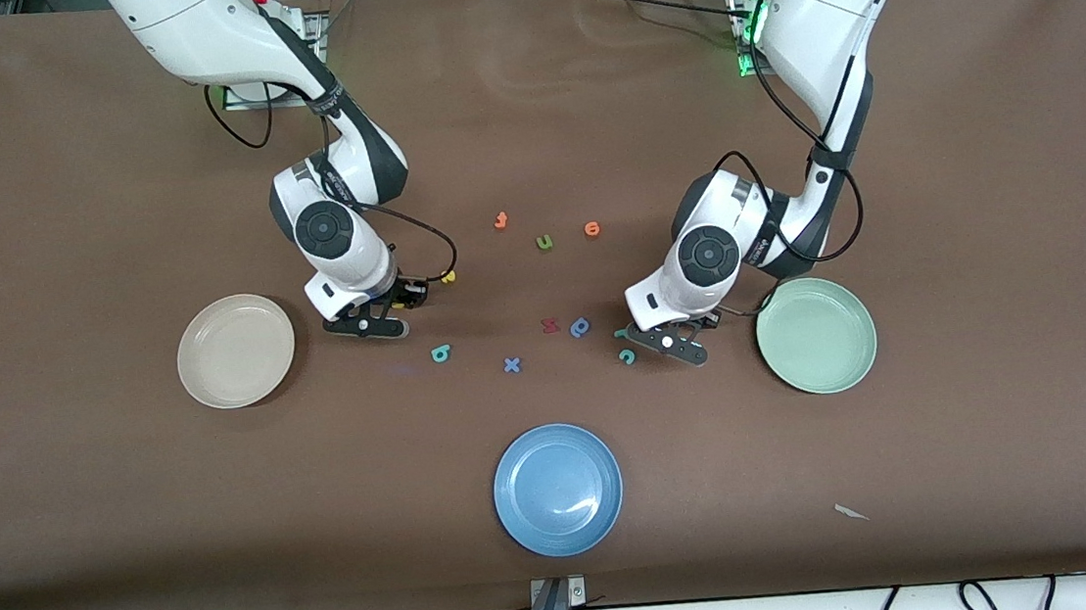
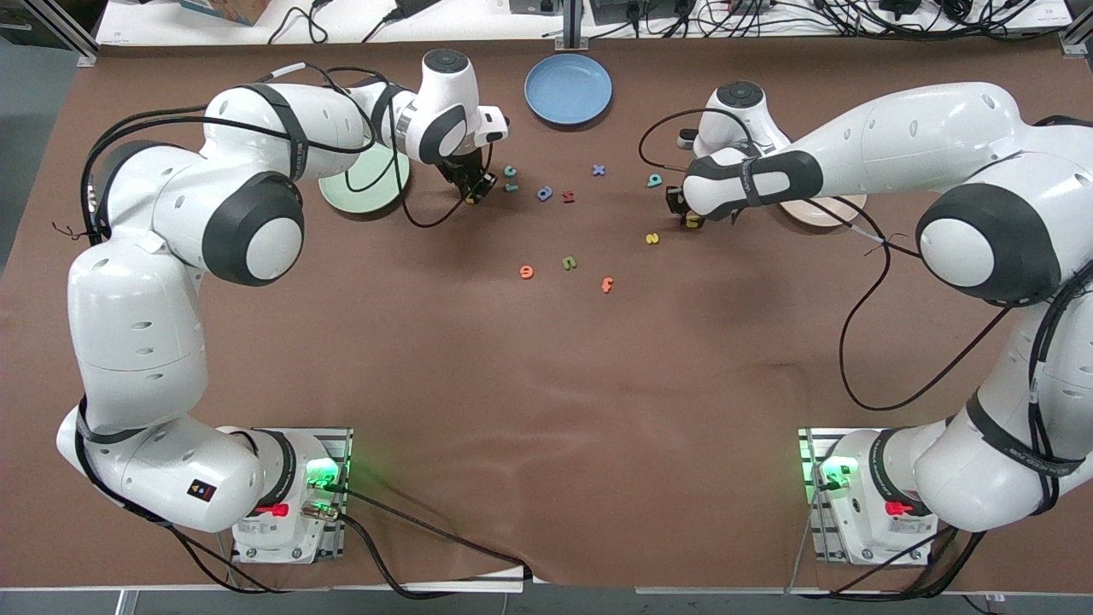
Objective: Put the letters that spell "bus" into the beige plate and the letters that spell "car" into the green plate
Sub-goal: 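Grasp the yellow c with the right gripper while the left gripper grasps the a, then release the c on the white plate while the left gripper releases the a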
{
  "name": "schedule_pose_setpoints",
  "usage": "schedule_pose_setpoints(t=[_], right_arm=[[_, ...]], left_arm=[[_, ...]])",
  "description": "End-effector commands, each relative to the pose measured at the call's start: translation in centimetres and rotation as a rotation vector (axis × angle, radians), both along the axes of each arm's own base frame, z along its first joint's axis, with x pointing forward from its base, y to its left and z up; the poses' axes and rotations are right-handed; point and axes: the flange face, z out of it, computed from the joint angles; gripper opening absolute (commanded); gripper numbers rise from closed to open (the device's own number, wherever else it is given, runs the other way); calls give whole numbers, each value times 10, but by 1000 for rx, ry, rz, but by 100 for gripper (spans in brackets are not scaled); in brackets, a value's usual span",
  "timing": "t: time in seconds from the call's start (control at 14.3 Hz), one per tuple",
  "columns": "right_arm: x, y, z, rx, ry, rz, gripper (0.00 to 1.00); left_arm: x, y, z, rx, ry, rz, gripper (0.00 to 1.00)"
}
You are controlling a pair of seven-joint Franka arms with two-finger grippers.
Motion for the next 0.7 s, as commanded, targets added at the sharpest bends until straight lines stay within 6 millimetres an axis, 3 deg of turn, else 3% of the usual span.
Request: schedule_pose_setpoints(t=[0.0,0.14,0.35,0.49,0.63], right_arm=[[-6,4,-9,6,9,-13,34],[-5,3,-9,7,7,-14,31],[-1,4,-4,10,4,-5,22],[8,8,11,2,18,-2,20],[28,7,46,-22,54,8,20]], left_arm=[[3,6,13,28,-20,-13,4],[11,16,49,52,1,3,5],[29,61,89,66,15,62,6],[40,99,91,74,39,96,6],[48,142,81,98,52,128,6]])
